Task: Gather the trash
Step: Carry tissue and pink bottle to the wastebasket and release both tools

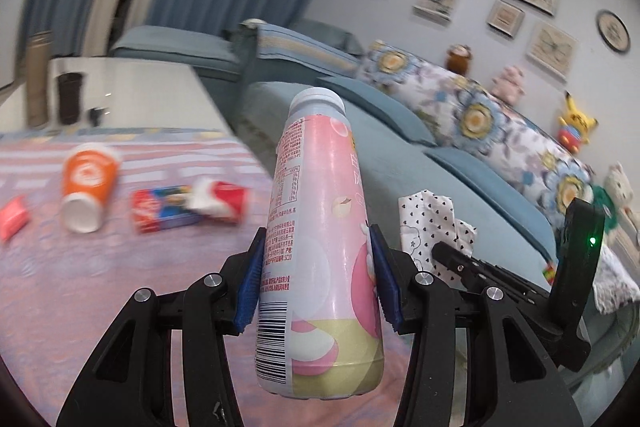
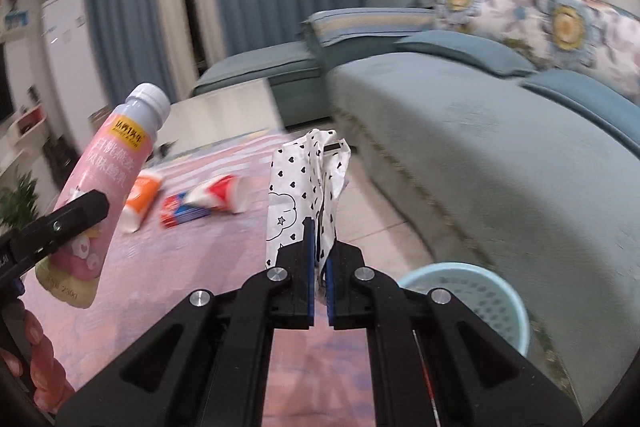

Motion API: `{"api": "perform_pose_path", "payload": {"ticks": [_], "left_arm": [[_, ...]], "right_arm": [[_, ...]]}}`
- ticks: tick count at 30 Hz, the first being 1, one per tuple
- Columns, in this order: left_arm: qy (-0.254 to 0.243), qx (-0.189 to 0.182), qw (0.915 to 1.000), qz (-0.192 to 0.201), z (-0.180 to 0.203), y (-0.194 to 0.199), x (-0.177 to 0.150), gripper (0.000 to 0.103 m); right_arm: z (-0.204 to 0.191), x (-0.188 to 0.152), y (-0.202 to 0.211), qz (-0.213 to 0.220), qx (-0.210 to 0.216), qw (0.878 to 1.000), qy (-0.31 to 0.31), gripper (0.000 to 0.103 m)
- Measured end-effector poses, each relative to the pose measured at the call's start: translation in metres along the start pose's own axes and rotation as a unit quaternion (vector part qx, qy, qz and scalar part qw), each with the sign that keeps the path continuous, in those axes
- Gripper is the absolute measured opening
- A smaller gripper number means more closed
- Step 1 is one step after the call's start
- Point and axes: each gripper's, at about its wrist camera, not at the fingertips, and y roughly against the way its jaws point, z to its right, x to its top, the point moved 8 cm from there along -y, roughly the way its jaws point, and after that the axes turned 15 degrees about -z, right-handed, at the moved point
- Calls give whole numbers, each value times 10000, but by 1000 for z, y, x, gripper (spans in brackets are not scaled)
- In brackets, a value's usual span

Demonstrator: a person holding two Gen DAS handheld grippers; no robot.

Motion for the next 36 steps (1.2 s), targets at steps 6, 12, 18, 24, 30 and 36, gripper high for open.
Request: {"api": "perform_pose_path", "payload": {"ticks": [6,12,18,24,30,36], "left_arm": [[-300,-285,9984,-391,54,-54,-6,47],[-509,-483,9921,-1044,83,-116,-32,47],[-757,-426,9823,-1658,90,-159,-64,47],[-790,-445,9766,-1950,86,-179,-81,47],[-728,-543,9792,-1815,82,-170,-77,58],[-684,-541,9833,-1595,77,-153,-66,58]], "right_arm": [[92,-21,-8,-198,-319,9953,-892,3],[153,-61,-43,-889,-570,9834,-1475,3],[180,-103,-87,-1654,-552,9663,-1895,3],[190,-121,-104,-1924,-492,9566,-2134,3],[192,-121,-105,-1950,-524,9538,-2225,5],[193,-117,-98,-1868,-590,9548,-2238,9]]}}
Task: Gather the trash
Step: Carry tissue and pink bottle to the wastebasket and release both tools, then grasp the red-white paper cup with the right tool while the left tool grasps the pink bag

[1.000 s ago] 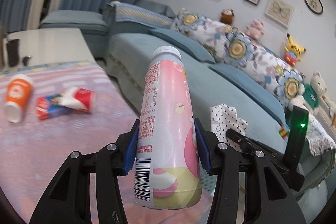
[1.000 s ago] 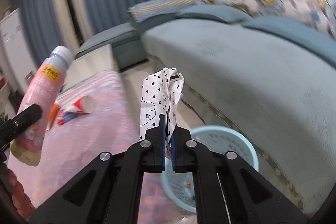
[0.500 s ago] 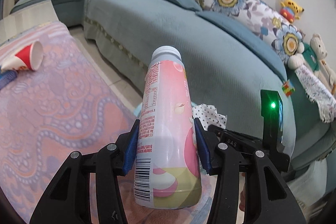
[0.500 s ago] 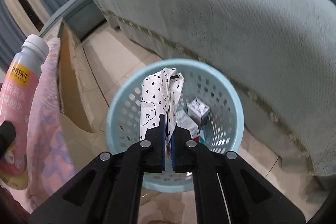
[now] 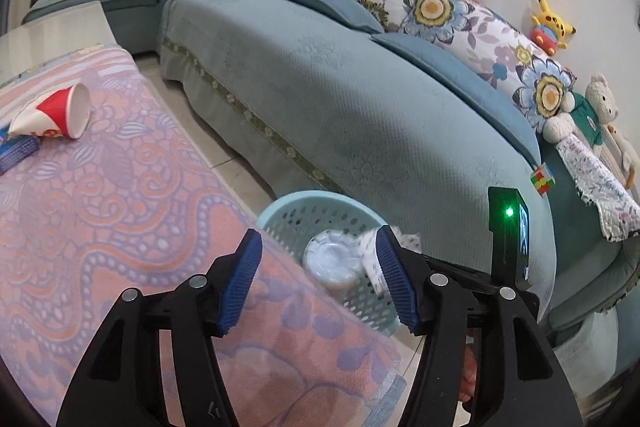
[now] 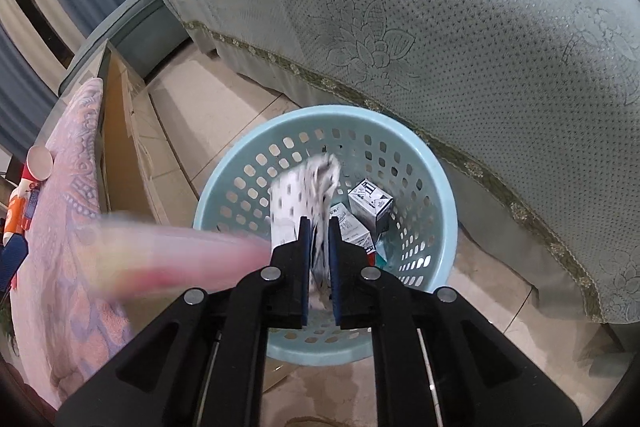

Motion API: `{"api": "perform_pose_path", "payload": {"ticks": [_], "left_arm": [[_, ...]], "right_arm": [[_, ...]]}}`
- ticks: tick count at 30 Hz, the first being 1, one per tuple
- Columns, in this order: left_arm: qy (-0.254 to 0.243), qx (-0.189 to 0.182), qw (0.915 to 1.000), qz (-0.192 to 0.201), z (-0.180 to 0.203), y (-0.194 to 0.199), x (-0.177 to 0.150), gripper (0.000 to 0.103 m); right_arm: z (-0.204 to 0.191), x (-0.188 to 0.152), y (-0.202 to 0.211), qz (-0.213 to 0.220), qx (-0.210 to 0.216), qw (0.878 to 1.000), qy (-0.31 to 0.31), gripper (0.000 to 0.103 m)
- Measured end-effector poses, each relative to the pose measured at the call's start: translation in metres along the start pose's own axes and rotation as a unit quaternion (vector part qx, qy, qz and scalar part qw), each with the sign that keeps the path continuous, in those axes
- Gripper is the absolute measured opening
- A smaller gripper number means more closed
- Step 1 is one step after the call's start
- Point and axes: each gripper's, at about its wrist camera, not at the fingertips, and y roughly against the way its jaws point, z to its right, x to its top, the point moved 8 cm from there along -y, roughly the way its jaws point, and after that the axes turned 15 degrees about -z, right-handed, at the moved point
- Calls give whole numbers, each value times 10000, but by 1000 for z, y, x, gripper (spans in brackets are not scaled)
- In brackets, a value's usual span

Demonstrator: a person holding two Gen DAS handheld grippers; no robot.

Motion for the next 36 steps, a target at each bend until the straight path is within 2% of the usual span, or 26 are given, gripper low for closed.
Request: {"api": "perform_pose_path", "payload": {"ticks": [3,5,7,14,19,22,25,28,32,36], "left_arm": [[34,4,10000,59,-3,6,2,58],[47,-6,9999,105,-6,11,3,58],[54,-4,9998,165,-8,17,3,58],[81,90,9982,590,-14,57,11,58],[233,277,9931,1119,-38,113,14,59],[388,632,9863,1472,-68,151,10,66],[668,1125,9755,1766,-110,190,-2,71],[1042,1366,9652,1972,-148,220,-13,74],[1626,1686,9484,2137,-209,256,-35,74],[2032,2030,9340,2123,-262,280,-53,74]], "right_arm": [[-3,-1,5,73,10,10000,0,21],[-5,0,9,153,12,9999,22,35],[-10,0,16,257,42,9996,58,40],[-53,2,67,902,387,9937,544,40],[-121,-5,117,1495,670,9780,1289,40],[-169,-15,137,1769,866,9642,1778,42],[-217,-27,147,1964,1077,9493,2207,43],[-262,-39,148,2022,1260,9372,2549,44],[-311,-50,137,1949,1327,9274,2904,45],[-345,-53,122,1826,1303,9213,3176,48]]}}
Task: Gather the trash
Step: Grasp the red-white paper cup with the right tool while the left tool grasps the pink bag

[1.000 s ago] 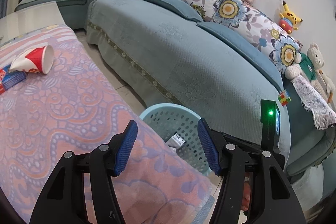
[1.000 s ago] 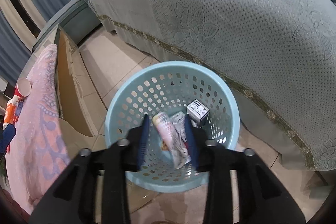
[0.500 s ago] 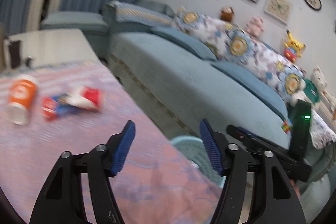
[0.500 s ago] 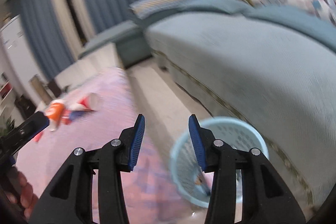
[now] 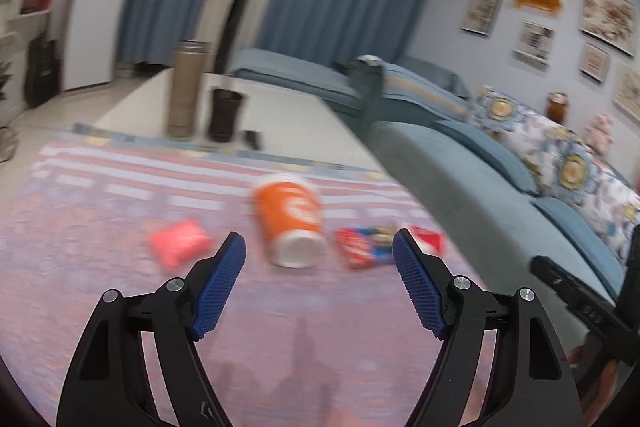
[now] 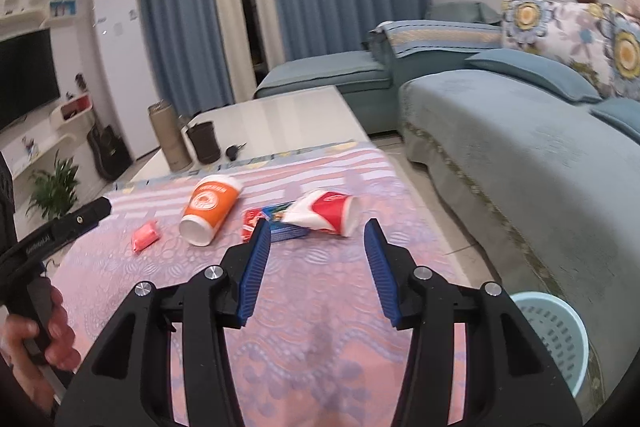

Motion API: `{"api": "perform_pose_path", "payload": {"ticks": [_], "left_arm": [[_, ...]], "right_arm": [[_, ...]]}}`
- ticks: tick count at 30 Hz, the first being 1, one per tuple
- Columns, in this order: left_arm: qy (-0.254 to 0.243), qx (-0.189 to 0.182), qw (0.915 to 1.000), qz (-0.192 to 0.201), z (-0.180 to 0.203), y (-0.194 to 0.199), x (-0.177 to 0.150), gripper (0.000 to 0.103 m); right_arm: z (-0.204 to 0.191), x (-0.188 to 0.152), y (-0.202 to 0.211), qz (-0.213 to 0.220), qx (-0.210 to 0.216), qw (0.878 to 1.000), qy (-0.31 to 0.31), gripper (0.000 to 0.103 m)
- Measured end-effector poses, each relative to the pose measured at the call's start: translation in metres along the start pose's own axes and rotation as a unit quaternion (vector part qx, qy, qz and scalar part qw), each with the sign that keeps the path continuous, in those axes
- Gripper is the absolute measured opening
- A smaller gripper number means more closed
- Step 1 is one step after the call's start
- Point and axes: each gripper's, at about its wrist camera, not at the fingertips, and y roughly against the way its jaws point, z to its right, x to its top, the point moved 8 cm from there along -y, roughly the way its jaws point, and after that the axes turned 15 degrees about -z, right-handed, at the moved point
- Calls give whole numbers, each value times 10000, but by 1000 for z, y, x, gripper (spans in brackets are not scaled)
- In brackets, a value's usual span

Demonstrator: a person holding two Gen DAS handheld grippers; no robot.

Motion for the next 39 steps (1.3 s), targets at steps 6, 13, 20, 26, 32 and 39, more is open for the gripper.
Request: {"api": "perform_pose_path", "payload": {"ticks": [6,13,20,26,32,39], "left_arm": [[317,411,9981,-345,-77,-28,9,84],[541,768,9914,-914,-125,-77,1,82],[192,975,9861,-1335,-117,-109,5,82],[-47,1277,9783,-1629,-113,-125,-3,48],[-130,1263,9801,-1523,-109,-120,-4,35],[-92,1191,9832,-1377,-108,-114,-1,30]], "right_arm": [[-12,13,-37,-195,-49,9996,201,56],[-5,26,-84,-194,-254,9995,7,69],[5,31,-117,-402,-310,9985,-210,79],[3,36,-151,-861,-400,9952,-234,87],[1,39,-181,-1116,-674,9910,-292,88],[2,37,-194,-1321,-1017,9858,-217,74]]}}
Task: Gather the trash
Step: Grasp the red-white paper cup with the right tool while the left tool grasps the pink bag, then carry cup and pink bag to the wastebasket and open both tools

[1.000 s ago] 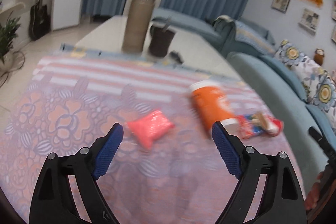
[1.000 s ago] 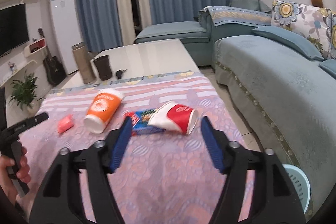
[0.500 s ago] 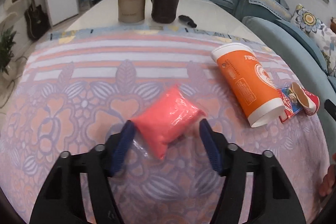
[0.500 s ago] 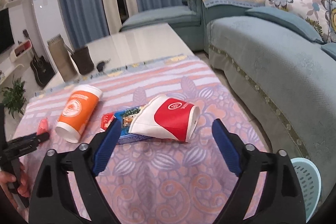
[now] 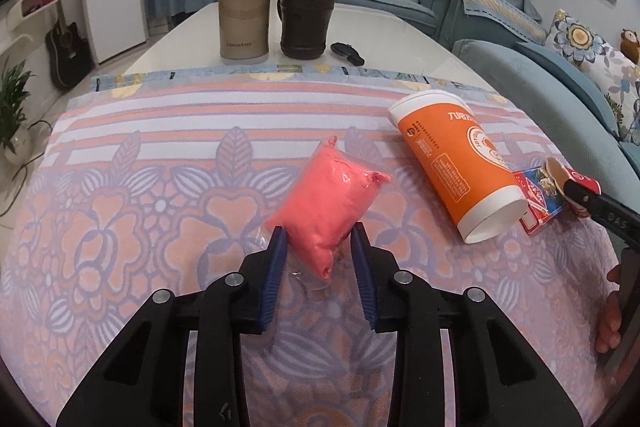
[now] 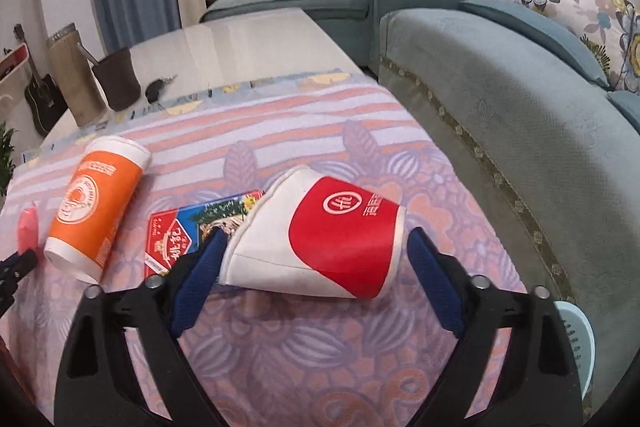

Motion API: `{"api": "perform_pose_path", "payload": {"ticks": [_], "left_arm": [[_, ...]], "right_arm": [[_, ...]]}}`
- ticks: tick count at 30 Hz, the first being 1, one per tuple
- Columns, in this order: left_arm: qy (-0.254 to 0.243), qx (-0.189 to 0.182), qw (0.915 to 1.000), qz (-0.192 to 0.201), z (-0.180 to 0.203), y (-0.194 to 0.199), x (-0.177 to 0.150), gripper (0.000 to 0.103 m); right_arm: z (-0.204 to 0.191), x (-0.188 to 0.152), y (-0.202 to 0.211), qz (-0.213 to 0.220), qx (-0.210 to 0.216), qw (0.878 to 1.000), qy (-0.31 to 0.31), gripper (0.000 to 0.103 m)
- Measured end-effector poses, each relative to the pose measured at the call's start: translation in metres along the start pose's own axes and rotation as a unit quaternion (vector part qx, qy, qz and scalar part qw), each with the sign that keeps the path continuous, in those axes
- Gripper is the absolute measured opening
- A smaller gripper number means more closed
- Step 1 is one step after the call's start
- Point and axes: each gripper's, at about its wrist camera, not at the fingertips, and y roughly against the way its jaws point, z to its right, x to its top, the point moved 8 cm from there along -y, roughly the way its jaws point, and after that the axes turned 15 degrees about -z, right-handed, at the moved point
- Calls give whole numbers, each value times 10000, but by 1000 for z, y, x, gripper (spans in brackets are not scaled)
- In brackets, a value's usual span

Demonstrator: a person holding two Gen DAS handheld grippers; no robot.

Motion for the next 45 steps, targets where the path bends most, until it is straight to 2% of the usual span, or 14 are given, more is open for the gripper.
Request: {"api": "perform_pose_path", "payload": {"ticks": [6,10,15,23,28,31,35,41,45], "left_arm": [[6,-127,9994,310,3,15,-2,25],[-39,-556,9970,534,16,33,-13,23],[-295,-893,9931,701,57,62,-39,22],[-899,-1534,9804,844,152,111,-68,22],[-1426,-1803,9695,855,226,130,-81,22],[-1660,-2032,9621,740,272,132,-89,22],[-1845,-2392,9526,368,338,119,-109,22],[-2103,-2653,9407,-219,398,81,-138,22],[-2284,-2731,9332,-486,419,59,-158,22]], "right_arm": [[8,-2,5,49,134,9998,-142,74],[6,-15,28,326,394,9987,9,74],[11,-48,64,545,495,9971,214,74],[79,-107,126,680,489,9962,-239,74],[150,-130,150,607,404,9938,-839,74],[198,-145,158,578,275,9899,-1266,74],[248,-167,155,414,175,9840,-1727,74],[306,-210,133,131,100,9723,-2331,74],[325,-232,116,65,273,9652,-2600,74]]}}
